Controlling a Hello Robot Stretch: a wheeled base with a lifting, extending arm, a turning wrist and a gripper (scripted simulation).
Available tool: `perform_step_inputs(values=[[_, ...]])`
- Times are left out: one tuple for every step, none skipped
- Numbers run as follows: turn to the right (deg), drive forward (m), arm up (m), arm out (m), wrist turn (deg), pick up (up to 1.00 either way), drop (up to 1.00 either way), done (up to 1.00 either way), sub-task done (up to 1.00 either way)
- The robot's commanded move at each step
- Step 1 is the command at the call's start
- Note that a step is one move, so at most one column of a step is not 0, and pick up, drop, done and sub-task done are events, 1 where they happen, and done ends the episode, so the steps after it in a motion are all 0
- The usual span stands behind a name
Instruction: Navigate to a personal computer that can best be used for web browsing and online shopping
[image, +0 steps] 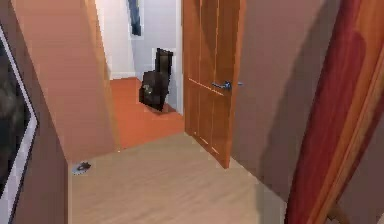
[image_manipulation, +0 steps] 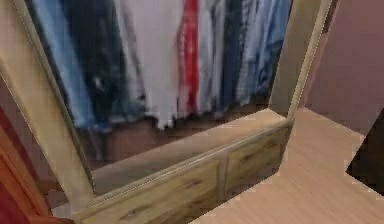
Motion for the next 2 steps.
perform_step_inputs(values=[[-45.0, 0.00, 0.00, 0.00, 0.0, 0.00, 0.00, 0.00, 0.00], [-45.0, 0.00, 0.00, 0.00, 0.0, 0.00, 0.00, 0.00, 0.00]])
